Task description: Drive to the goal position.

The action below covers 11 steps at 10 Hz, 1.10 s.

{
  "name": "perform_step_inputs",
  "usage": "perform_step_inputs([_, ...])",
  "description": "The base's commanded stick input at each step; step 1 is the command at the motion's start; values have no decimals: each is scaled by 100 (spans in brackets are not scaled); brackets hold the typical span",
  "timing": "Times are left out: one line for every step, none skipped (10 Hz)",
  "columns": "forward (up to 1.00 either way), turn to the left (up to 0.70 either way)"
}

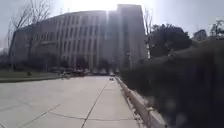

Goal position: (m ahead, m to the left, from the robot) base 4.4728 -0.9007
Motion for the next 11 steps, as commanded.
perform_step_inputs([100, 0])
perform_step_inputs([100, 0])
perform_step_inputs([100, 0])
perform_step_inputs([100, 0])
perform_step_inputs([100, 0])
perform_step_inputs([100, 0])
perform_step_inputs([100, 0])
perform_step_inputs([100, 1])
perform_step_inputs([100, 5])
perform_step_inputs([100, 8])
perform_step_inputs([100, 12])
